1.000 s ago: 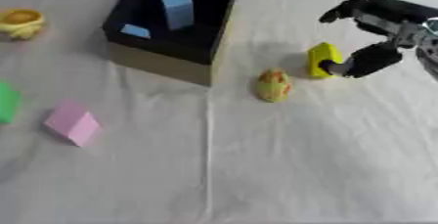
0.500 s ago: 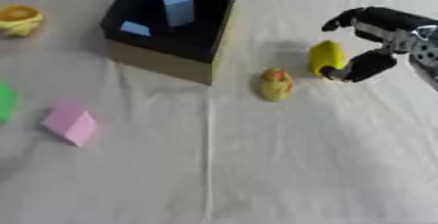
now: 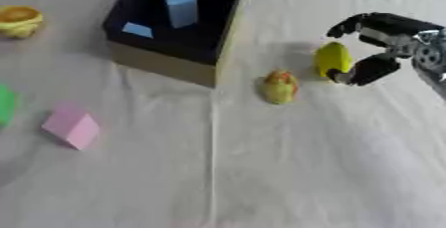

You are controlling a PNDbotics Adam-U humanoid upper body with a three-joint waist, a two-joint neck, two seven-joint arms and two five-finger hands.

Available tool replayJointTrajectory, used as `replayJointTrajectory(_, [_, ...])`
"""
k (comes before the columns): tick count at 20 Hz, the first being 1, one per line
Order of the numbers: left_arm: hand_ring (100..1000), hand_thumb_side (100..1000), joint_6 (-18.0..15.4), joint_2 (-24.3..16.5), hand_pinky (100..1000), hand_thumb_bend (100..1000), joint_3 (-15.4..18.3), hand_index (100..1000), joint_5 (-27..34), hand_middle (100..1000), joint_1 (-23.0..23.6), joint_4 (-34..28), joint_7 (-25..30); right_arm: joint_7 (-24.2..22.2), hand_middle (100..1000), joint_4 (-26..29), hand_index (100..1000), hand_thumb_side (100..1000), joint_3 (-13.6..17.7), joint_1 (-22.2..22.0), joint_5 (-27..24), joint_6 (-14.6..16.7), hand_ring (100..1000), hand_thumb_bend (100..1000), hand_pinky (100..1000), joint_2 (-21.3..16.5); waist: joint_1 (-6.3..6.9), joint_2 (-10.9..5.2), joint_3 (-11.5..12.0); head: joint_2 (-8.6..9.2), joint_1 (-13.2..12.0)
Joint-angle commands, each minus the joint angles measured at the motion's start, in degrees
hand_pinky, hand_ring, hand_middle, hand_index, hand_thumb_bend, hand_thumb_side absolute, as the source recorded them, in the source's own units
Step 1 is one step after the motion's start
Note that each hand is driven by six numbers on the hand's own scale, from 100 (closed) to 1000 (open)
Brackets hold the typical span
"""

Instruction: Pick up objects on the table and place them in the box.

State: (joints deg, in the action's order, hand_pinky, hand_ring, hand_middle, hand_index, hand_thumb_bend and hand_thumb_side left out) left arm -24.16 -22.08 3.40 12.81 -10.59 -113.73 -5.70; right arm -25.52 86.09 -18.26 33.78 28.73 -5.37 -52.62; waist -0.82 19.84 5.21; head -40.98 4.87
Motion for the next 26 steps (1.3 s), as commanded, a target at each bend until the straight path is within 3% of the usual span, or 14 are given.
replayJointTrajectory(1, [774, 549, 0.0, -0.4, 733, 384, 0.2, 829, 0.0, 720, -0.5, -0.9, 0.0, -0.1, 820, -0.7, 888, 229, 0.2, 1.0, 0.6, 0.4, 901, 316, 851, -0.9, 0.01, 0.01, 0.1, 0.76, 0.4])
replayJointTrajectory(4, [774, 550, -0.1, -0.3, 733, 385, 0.2, 829, 0.0, 720, -0.5, -0.9, 0.0, -0.5, 818, -1.7, 884, 208, 0.0, 1.3, 1.1, 0.6, 898, 304, 848, -0.5, 0.06, 0.16, 0.2, 0.82, 0.5])
replayJointTrajectory(8, [774, 550, -0.1, -0.2, 733, 385, 0.2, 829, 0.0, 719, -0.5, -0.9, -0.1, -1.8, 819, -2.9, 882, 200, -0.3, 1.6, 2.5, 0.9, 897, 360, 845, -0.2, 0.02, 0.29, 0.3, 0.8, 0.6])
replayJointTrajectory(13, [774, 552, -0.1, -0.1, 734, 383, 0.2, 829, 0.0, 719, -0.6, -0.9, -0.1, -1.3, 766, -4.1, 836, 137, -0.3, 2.2, 3.9, 1.3, 861, 275, 819, 0.6, 0.05, 0.45, 0.4, 0.85, 0.8])
replayJointTrajectory(14, [774, 553, -0.1, -0.1, 734, 383, 0.1, 829, 0.0, 719, -0.5, -0.9, -0.1, -0.6, 754, -4.0, 823, 121, -0.3, 2.2, 3.8, 1.6, 854, 244, 812, 0.7, 0.05, 0.46, 0.4, 0.83, 0.8])
replayJointTrajectory(16, [774, 554, 0.1, -0.1, 734, 383, 0.1, 829, 0.3, 719, -0.5, -0.9, -0.1, 1.4, 702, -3.5, 783, 100, -0.2, 2.1, 3.2, 2.1, 824, 100, 790, 0.9, 0.05, 0.44, 0.3, 0.72, 0.7])
replayJointTrajectory(23, [774, 552, 0.1, -0.2, 734, 384, 0.1, 829, 0.7, 719, -0.5, -0.9, 0.2, 10.0, 554, 0.6, 626, 100, 0.8, 1.7, 3.6, 2.7, 709, 100, 718, -0.2, -0.02, 0.11, 0.1, 0.32, 0.6])
replayJointTrajectory(26, [774, 551, 0.1, -0.3, 735, 384, 0.2, 829, 0.7, 719, -0.4, -0.9, 0.1, 14.9, 532, 4.3, 606, 100, 2.0, 1.3, 4.1, 3.2, 687, 100, 712, -0.8, -0.05, -0.03, 0.1, 0.22, 0.6])
